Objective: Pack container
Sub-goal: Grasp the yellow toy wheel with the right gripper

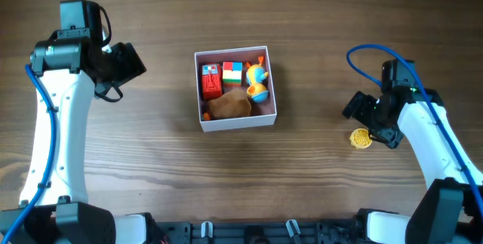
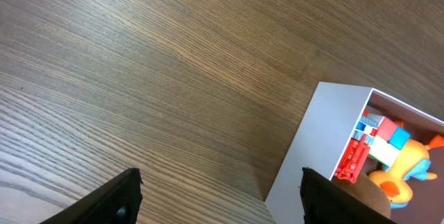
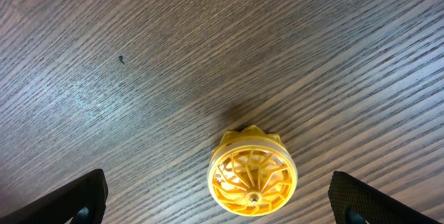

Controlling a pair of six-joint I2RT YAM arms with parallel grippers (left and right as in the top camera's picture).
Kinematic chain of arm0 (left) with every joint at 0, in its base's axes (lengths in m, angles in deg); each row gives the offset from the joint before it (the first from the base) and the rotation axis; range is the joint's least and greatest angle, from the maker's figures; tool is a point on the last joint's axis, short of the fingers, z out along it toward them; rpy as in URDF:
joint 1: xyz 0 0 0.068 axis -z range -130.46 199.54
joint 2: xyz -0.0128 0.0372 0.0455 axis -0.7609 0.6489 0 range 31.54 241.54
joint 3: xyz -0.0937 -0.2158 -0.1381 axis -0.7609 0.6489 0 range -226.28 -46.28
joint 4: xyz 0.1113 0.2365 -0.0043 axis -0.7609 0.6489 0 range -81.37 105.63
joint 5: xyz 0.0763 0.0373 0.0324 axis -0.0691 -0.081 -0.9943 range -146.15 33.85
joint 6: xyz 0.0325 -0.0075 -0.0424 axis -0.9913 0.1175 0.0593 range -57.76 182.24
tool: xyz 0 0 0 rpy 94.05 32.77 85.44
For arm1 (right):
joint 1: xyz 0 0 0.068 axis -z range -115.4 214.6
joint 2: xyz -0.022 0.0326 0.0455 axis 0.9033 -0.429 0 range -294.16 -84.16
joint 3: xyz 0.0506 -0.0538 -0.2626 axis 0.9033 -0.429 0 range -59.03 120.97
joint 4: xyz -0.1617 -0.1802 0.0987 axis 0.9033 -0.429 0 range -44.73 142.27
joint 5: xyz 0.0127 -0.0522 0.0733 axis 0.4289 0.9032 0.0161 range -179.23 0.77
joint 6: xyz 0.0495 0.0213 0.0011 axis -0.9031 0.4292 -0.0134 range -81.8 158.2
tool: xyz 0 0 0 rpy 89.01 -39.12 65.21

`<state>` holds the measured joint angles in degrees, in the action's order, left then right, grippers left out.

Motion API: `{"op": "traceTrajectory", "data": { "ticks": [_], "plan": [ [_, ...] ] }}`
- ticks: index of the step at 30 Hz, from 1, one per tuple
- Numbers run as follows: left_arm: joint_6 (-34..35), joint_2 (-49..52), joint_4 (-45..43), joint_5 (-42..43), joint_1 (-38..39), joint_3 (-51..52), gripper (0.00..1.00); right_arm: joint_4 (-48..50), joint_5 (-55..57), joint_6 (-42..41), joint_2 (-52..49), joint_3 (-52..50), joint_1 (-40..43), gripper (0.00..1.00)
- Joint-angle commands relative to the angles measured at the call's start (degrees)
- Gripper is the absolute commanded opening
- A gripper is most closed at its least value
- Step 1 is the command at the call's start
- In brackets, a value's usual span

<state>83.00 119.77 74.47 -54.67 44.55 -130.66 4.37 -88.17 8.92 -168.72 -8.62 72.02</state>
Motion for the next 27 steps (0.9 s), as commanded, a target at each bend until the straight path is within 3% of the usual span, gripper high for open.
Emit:
{"op": "traceTrajectory", "data": {
  "ticks": [1,10,20,27],
  "plan": [
    [0.5,0.2,0.0,0.7,-0.4,0.5,0.74,0.8,1.5,0.4,-0.5,-0.7,-0.2,1.00],
    [0.8,0.2,1.3,0.7,-0.4,0.5,0.73,12.8,1.4,-0.7,-1.4,-11.6,-0.2,1.00],
    [0.7,0.2,1.3,0.7,-0.4,0.5,0.74,14.4,1.5,-0.7,-1.4,-13.6,-0.2,0.98],
    [0.7,0.2,1.3,0.7,-0.4,0.5,0.73,14.4,1.4,-0.7,-1.4,-13.6,-0.2,0.79]
  ]
}}
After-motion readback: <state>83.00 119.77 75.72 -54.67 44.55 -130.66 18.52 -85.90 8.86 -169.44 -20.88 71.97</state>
